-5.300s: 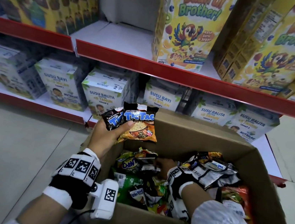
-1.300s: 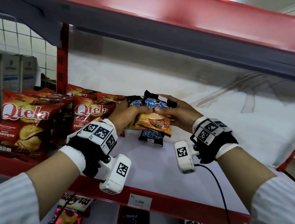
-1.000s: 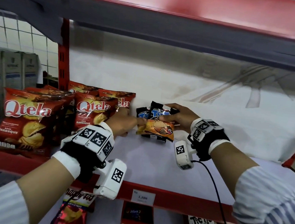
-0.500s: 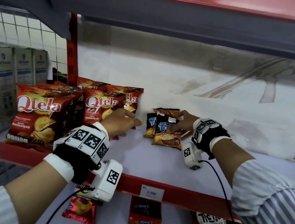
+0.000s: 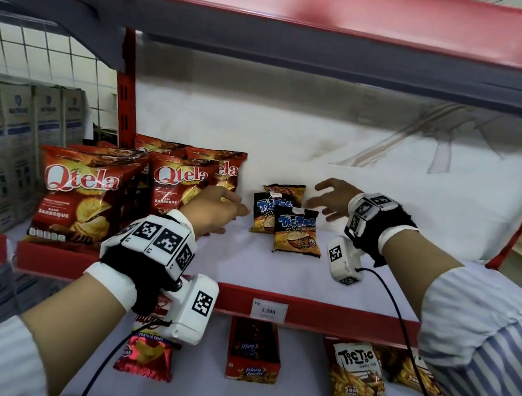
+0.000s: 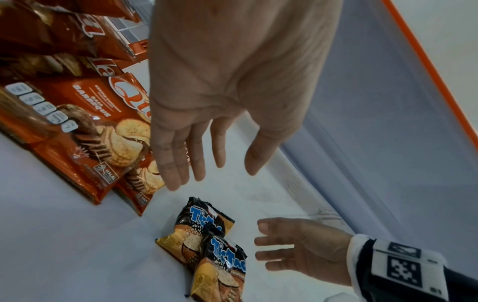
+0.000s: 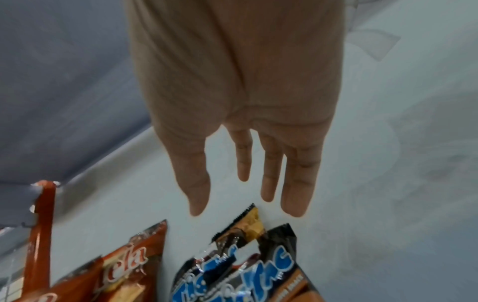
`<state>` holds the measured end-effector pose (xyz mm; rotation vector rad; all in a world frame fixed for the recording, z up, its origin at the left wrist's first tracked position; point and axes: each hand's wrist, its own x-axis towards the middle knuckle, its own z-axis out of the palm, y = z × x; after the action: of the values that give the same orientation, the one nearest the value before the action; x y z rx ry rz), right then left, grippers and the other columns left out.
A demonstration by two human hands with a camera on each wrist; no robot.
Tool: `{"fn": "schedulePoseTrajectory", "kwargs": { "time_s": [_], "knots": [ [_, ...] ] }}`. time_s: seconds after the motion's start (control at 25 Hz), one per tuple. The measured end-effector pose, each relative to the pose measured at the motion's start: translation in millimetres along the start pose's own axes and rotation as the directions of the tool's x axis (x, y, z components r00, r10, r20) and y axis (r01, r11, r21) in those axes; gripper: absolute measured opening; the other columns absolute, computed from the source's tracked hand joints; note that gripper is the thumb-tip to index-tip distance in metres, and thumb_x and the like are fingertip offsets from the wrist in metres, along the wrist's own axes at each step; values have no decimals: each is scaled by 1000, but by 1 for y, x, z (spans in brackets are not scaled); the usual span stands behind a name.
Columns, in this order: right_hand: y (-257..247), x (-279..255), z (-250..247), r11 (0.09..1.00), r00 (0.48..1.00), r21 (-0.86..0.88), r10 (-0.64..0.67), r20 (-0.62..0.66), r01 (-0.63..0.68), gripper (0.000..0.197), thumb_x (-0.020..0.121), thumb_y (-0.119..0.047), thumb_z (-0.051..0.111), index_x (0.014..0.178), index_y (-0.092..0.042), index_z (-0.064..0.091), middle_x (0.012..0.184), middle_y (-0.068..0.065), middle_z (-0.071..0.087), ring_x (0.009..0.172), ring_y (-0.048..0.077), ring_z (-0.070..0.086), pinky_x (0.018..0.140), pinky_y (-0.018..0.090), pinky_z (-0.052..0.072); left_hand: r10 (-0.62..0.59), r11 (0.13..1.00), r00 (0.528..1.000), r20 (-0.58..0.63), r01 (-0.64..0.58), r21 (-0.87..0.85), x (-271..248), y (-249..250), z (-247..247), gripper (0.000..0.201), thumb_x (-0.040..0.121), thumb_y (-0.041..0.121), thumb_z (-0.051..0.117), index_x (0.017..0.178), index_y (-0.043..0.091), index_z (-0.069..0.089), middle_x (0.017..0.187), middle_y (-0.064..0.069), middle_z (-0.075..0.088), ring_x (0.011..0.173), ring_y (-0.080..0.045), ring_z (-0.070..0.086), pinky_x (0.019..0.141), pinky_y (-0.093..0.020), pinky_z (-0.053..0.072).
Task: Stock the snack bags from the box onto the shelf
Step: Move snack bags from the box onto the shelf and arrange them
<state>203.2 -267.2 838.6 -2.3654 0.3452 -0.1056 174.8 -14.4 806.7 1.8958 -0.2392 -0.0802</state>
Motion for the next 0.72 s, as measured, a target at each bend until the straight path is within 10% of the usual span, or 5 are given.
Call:
{"fn": "schedulePoseTrajectory", "kwargs": {
  "time_s": [0.2, 0.4, 0.72],
  "knots": [
    [-12, -49, 1, 943, 969, 293, -90, -230, 157, 4, 84, -10, 66, 82, -9, 62, 80, 10, 61, 60, 16, 58, 54, 26, 52, 94, 982, 995, -21, -97, -162, -24, 4, -2, 32, 92, 9, 56, 123, 2, 51, 111, -18, 61, 87, -22, 63, 75, -31, 56],
    [-5, -108, 30, 914, 953, 337, -134, -272, 225, 5, 86, -7, 61, 82, -7, 64, 70, 4, 60, 54, 14, 58, 44, 19, 49, 113, 973, 990, 79, -94, -210, -48, -10, 5, 9, 95, 3, 50, 103, 1, 54, 78, -10, 64, 42, -10, 62, 46, -21, 51],
    [32, -185, 74, 863, 949, 440, -128, -289, 250, 3, 88, -6, 61, 86, -4, 62, 67, 0, 58, 45, 9, 53, 38, 19, 39, 82, 960, 996, 32, -71, -272, -92, -49, 46, 13, 95, 7, 51, 83, 6, 55, 69, -8, 60, 35, -6, 55, 37, -17, 46]
  ]
}}
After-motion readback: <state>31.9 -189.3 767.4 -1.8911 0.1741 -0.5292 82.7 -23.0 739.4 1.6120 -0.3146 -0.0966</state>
